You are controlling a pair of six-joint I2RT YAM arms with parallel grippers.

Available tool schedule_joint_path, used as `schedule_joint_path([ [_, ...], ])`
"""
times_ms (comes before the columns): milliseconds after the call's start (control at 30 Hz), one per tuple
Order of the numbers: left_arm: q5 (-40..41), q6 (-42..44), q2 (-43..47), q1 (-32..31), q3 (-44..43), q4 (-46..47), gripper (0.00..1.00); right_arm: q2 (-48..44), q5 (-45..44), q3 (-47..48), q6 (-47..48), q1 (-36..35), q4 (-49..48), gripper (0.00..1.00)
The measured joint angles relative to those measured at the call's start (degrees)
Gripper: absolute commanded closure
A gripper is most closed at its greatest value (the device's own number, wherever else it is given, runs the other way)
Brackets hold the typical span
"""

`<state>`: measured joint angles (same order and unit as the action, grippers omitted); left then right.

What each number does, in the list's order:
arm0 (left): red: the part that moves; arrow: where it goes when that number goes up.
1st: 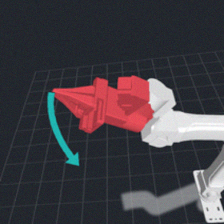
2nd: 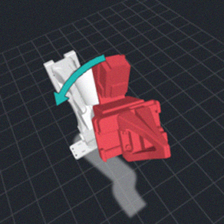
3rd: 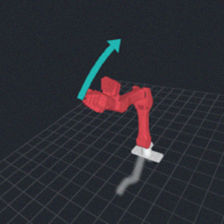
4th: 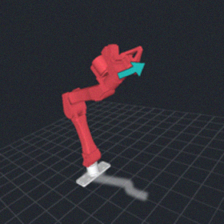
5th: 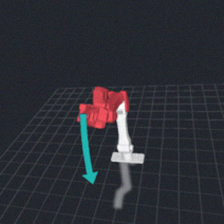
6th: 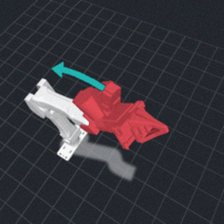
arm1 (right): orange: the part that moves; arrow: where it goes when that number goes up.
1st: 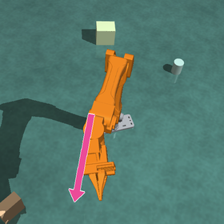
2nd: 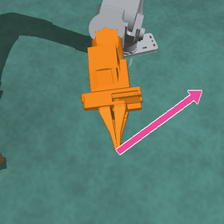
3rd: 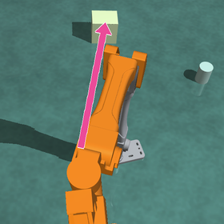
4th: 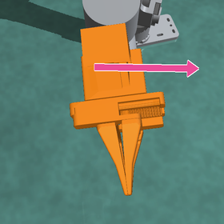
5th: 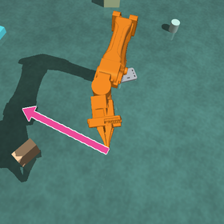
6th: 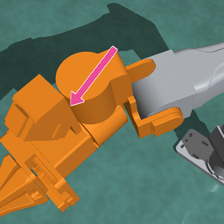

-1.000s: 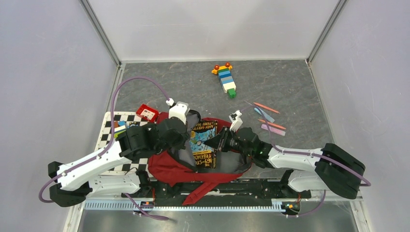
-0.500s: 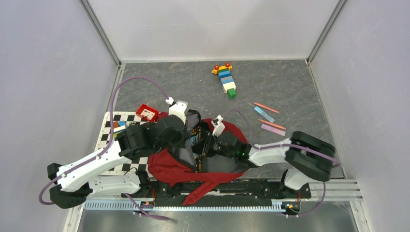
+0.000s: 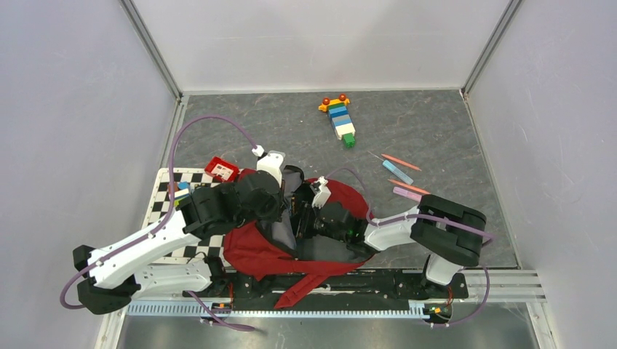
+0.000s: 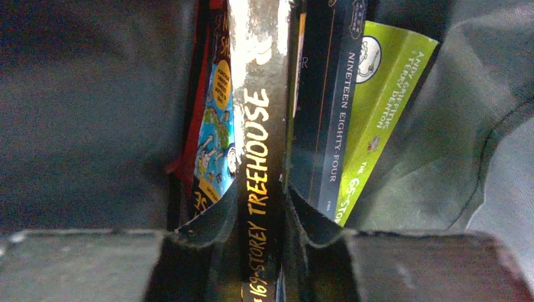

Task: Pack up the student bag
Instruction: Place the book in the student bag.

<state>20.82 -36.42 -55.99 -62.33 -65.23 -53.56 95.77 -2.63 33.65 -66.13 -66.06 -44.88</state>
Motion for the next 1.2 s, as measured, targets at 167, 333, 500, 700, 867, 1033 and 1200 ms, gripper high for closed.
schedule_joint_path([
  [167,-0.35,-0.02,-0.28,0.46,0.44,0.61,0.98,2.05,1.11,0.76,3.37,0.02,-1.49,0.50],
  [333,-0.90,-0.02,-0.42,1.53,0.50,1.03,0.98,-0.57,-0.02,0.42,8.09,-0.17,0.02,0.38],
  [500,-1.73,-0.02,-0.28,2.25,1.16,1.57,0.98,-4.96,-2.91,-2.91,12.39,-0.20,4.46,0.52],
  [700,-2.56,-0.07,0.28,3.28,1.99,2.19,0.98,-5.05,-3.48,-3.32,13.81,-0.13,4.72,0.70],
  [867,-3.41,-0.07,0.28,3.78,2.25,2.64,0.98,-0.92,-0.74,-1.11,12.85,-0.04,1.16,0.75],
  [1033,-3.61,-0.07,0.28,4.26,3.48,3.08,0.98,4.04,0.96,3.67,12.87,-0.31,-0.07,0.77],
  [1200,-3.61,-0.07,0.28,4.61,4.07,2.97,0.98,5.66,1.07,5.55,13.33,-0.72,-0.20,0.71],
])
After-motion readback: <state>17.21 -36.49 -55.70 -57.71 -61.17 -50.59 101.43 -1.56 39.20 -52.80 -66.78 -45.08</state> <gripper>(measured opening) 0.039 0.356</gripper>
